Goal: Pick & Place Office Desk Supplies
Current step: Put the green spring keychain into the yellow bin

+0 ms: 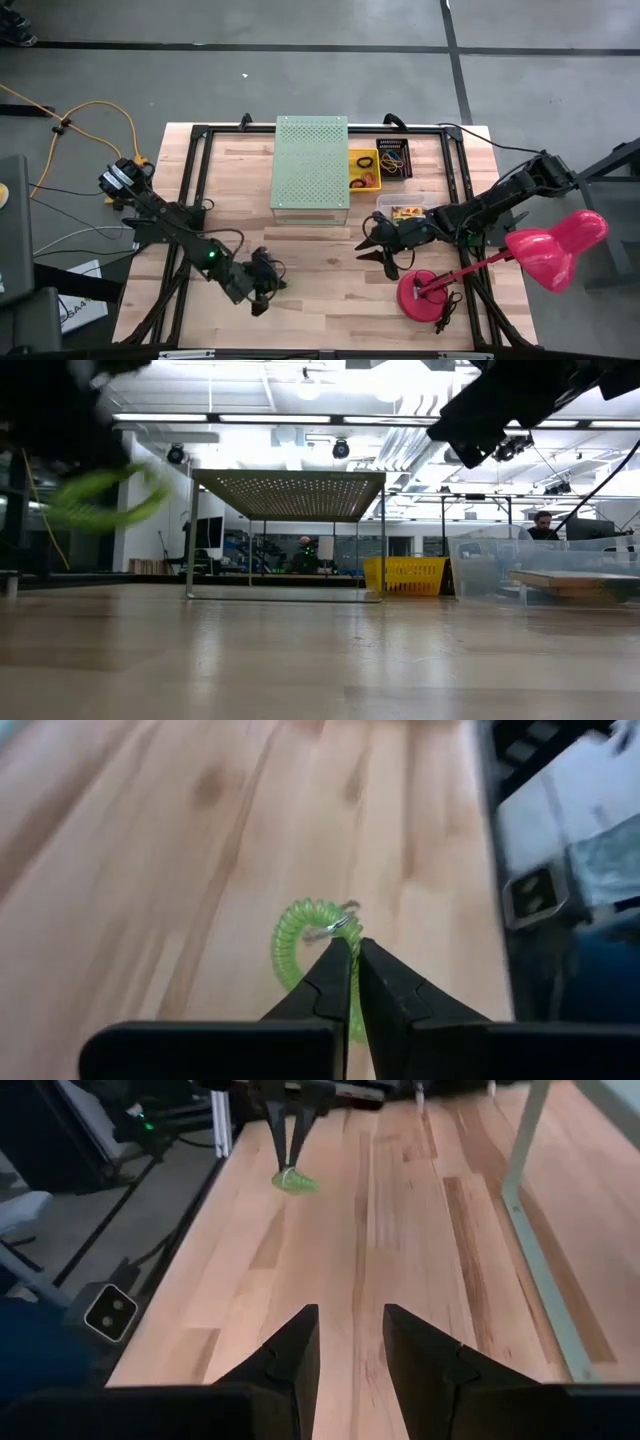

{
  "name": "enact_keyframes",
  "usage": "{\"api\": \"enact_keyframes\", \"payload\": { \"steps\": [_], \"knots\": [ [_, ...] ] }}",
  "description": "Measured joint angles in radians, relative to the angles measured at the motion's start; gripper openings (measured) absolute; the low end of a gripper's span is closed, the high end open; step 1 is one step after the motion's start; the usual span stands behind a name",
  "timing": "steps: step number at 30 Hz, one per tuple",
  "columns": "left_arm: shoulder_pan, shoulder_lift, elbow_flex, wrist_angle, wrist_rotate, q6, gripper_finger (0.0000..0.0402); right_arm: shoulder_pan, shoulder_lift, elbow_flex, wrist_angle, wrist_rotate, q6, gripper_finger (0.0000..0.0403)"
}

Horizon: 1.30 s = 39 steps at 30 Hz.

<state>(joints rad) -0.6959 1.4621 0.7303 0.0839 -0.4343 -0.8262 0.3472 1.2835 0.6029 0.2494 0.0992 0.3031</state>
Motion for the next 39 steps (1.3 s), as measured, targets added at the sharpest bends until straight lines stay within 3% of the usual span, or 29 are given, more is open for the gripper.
{"api": "enact_keyframes", "payload": {
  "steps": [6, 13, 30, 39],
  "knots": [
    [0.069, -0.001, 0.0, 0.212, -0.001, 0.217, 0.0007, 0.0, 0.0, 0.0, 0.086, -0.007, -0.104, 0.01],
    [0.132, -0.001, 0.001, 0.362, -0.001, 0.341, 0.0007, 0.0, 0.035, 0.0, 0.212, -0.049, -0.269, 0.01],
    [0.159, 0.008, 0.002, 0.487, -0.007, 0.462, 0.0008, 0.0, 0.326, 0.0, 0.705, 0.039, -0.38, 0.01],
    [0.206, 0.008, 0.002, 0.505, -0.011, 0.476, 0.0006, 0.0, 0.373, 0.0, 0.791, 0.033, -0.355, 0.01]
  ]
}}
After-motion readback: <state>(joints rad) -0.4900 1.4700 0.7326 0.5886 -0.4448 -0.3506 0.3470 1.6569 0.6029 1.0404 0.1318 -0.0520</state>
